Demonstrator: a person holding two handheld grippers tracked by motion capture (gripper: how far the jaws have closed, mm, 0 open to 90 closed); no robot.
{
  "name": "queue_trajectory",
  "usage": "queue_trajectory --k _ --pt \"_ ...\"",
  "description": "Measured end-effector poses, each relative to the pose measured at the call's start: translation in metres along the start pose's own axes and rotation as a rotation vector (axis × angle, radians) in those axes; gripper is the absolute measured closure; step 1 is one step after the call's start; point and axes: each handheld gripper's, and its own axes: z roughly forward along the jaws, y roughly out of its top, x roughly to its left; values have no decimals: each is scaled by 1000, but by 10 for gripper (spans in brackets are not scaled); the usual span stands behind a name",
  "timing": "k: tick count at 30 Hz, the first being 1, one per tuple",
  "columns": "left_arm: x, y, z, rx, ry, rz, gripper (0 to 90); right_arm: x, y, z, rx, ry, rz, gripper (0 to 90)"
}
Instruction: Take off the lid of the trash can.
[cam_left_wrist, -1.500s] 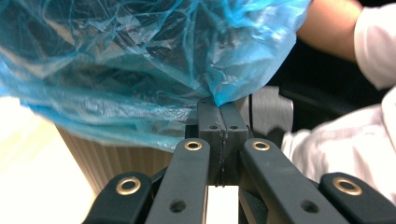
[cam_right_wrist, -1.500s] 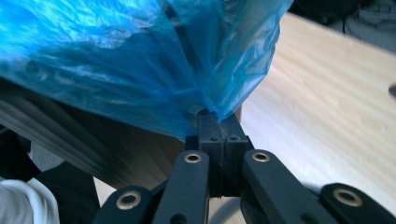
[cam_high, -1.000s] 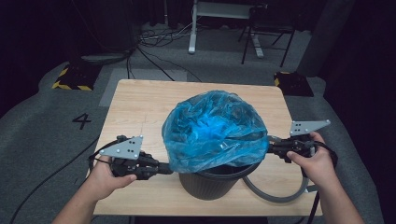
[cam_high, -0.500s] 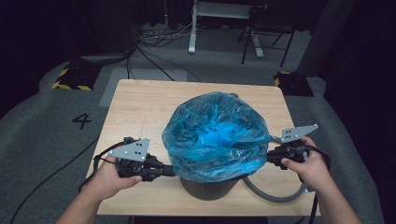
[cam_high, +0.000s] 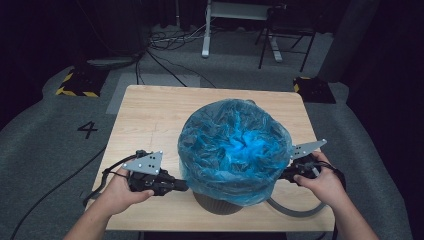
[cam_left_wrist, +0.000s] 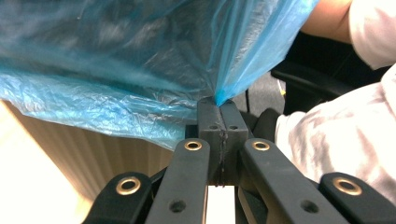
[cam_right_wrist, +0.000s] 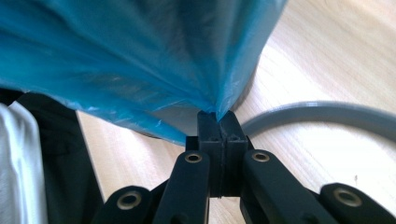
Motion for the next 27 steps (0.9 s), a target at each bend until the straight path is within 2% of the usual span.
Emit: queue_trajectory --k 1,5,9,11,15,18,20,21,22,25,27 --pt "2 -5 1 18 6 -7 900 -3 -3 2 -3 -1 10 900" --pt "5 -25 2 23 13 -46 900 -10 -14 11 10 11 48 900" --pt "5 -35 2 30 21 -60 900 -11 -23 16 5 26 66 900" --pt "6 -40 2 55 38 -62 900 -10 -28 18 6 28 71 900" --pt "13 -50 3 77 55 -100 900 -10 -34 23 21 14 85 900" --pt "16 -55 0 56 62 -126 874 -11 -37 22 7 11 86 895" --pt "15 -54 -4 17 81 -137 728 -11 -38 18 -12 19 91 820" --pt "15 -53 -7 -6 97 -131 626 -11 -38 15 -28 14 95 741" --pt "15 -52 -10 -18 102 -137 581 -10 -38 11 -51 4 93 683" --pt "16 -48 -20 -46 142 -139 498 -9 -38 -1 -106 5 107 487" --pt "17 -44 -26 -68 155 -135 471 -9 -37 -10 -144 -4 101 398"
